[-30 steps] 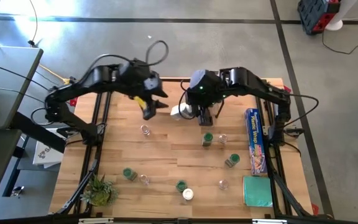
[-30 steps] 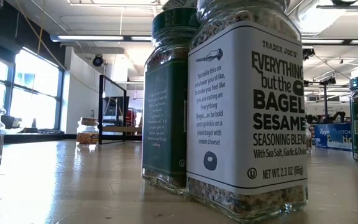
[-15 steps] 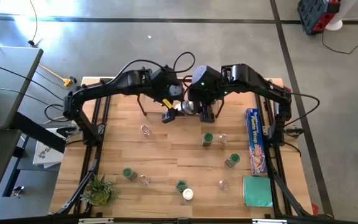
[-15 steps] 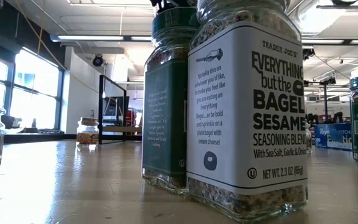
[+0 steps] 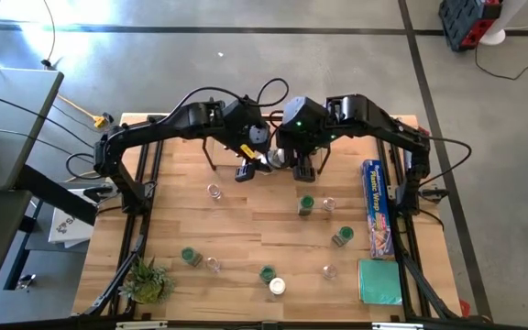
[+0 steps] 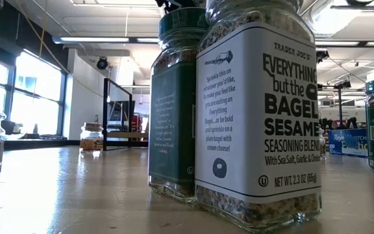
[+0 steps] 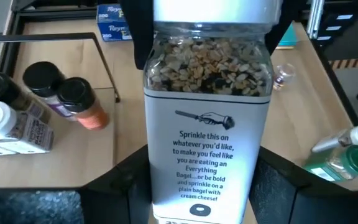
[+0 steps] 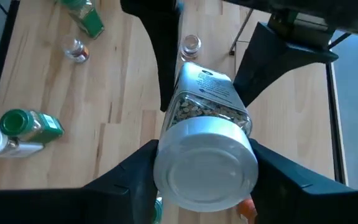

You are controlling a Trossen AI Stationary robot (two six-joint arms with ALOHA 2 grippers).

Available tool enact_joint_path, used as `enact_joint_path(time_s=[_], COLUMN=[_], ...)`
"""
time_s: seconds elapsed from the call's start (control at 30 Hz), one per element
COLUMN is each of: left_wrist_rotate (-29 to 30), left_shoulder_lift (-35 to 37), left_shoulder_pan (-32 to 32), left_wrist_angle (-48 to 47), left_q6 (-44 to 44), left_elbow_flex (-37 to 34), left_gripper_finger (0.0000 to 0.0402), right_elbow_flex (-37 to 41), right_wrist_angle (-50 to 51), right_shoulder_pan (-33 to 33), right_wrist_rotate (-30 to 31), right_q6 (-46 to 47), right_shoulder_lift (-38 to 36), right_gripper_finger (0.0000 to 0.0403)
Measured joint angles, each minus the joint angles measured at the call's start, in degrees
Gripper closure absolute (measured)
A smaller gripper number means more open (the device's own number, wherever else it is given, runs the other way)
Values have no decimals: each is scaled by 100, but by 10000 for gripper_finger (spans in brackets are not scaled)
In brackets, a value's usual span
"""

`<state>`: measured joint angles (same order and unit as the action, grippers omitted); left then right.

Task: Shelf spices
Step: Put the white seasoning bottle on the shelf aligned with the other white seasoning bottles

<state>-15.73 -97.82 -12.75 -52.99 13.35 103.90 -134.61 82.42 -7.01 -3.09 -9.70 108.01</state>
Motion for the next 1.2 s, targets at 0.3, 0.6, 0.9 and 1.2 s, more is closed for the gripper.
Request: enact_joint_path(time_s=[0.3, 0.6, 0.9, 1.2], left_wrist_rotate=[69, -279, -350, -355], left_shoulder_lift=[106, 1307, 1659, 1655], left_shoulder_pan=[-165, -175, -153, -133], left_wrist_angle=[551, 3258, 4078, 4129], left_q6=[-172, -1338, -1909, -1941], left_elbow_flex=[-414, -2842, -3607, -3620], left_gripper_finger=[211, 211, 211, 211], right_elbow_flex=[-2, 837, 2885, 3300], right_wrist_angle=[264, -195, -3332, -4104], right_shoulder_pan=[-304, -244, -443, -439], right_wrist_rotate=[145, 402, -177, -582], right_q6=[991, 834, 1522, 1935], right_shoulder_lift=[-69, -741, -1535, -1547], right_gripper_finger=[92, 88, 87, 87])
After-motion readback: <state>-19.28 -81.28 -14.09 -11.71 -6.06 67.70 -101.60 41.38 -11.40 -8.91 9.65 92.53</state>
